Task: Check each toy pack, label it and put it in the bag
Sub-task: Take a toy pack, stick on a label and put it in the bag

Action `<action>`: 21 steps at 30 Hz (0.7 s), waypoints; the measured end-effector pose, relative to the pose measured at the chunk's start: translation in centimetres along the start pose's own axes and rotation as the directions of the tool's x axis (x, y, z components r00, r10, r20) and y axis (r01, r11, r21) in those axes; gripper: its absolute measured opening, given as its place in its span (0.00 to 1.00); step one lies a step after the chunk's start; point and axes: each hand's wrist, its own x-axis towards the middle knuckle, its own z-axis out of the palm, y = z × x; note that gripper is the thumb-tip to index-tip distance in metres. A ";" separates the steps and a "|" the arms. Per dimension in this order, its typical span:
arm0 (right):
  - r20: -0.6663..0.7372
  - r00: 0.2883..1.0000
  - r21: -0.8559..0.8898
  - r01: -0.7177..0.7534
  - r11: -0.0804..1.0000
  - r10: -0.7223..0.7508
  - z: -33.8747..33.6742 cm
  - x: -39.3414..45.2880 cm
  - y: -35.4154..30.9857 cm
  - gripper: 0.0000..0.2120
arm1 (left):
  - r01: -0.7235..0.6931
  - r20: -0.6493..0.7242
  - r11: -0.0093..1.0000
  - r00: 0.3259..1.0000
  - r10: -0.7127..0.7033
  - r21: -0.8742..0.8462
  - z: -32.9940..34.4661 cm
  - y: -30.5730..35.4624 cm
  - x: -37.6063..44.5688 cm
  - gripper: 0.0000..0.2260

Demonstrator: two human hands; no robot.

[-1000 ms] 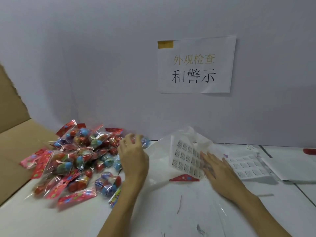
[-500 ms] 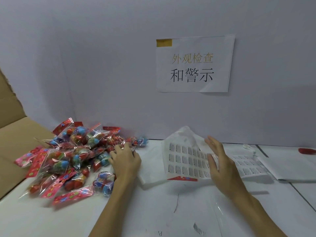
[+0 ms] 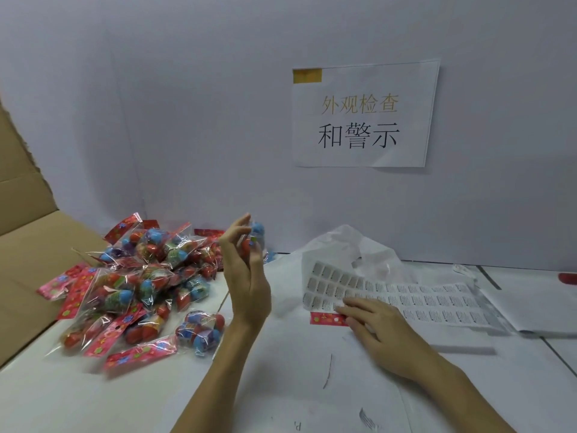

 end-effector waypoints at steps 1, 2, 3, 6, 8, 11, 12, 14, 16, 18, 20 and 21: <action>-0.006 1.000 0.009 -0.009 1.000 0.009 -0.1 0.1 0.0 0.19 | 0.073 0.011 0.993 0.997 -0.073 -0.095 0.1 0.2 -0.1 0.09; -0.011 1.000 0.014 -0.014 1.000 0.014 -0.1 0.1 -0.1 0.18 | 0.182 0.041 0.964 0.983 -0.178 -0.196 0.2 0.4 -0.2 0.08; -0.011 1.000 0.018 -0.017 1.000 0.017 -0.2 0.1 -0.1 0.18 | 0.314 0.088 0.902 0.949 -0.302 -0.297 0.3 0.6 -0.3 0.07; -0.025 0.999 0.065 -0.029 0.997 0.031 -0.3 0.1 -0.1 0.17 | 0.650 0.295 0.627 0.757 -0.583 -0.430 1.6 1.1 -1.2 0.20; -0.029 0.998 0.112 -0.048 0.992 0.052 -0.4 0.0 -0.1 0.17 | 0.759 0.413 0.531 0.650 -0.638 -0.377 2.7 1.3 -2.2 0.22; -0.073 0.991 0.269 -0.089 0.959 0.113 -0.6 0.0 -0.2 0.17 | 0.828 0.523 0.450 0.560 -0.643 -0.334 3.9 1.1 -3.9 0.21; -0.096 0.983 0.396 -0.108 0.912 0.158 -0.7 0.1 -0.3 0.16 | 0.836 0.546 0.438 0.547 -0.635 -0.330 4.1 1.0 -4.3 0.20; -0.094 0.963 0.718 -0.109 0.688 0.252 -1.0 0.4 -0.8 0.15 | 0.837 0.580 0.456 0.541 -0.610 -0.301 4.4 0.7 -5.1 0.17; -0.009 0.949 0.923 -0.113 0.368 0.314 -1.5 0.7 -1.3 0.18 | 0.819 0.578 0.527 0.550 -0.604 -0.228 4.5 0.4 -5.4 0.17; 0.030 0.933 0.973 -0.109 0.204 0.359 -1.8 0.8 -1.6 0.23 | 0.799 0.566 0.590 0.542 -0.621 -0.119 4.5 0.4 -5.5 0.20; -0.012 0.929 0.970 -0.079 0.230 0.370 -1.7 0.7 -1.7 0.21 | 0.797 0.568 0.603 0.514 -0.643 -0.038 4.4 0.6 -5.5 0.22; -0.031 0.927 0.965 -0.070 0.251 0.375 -1.5 0.6 -1.7 0.19 | 0.794 0.571 0.607 0.505 -0.647 -0.014 4.4 0.5 -5.5 0.21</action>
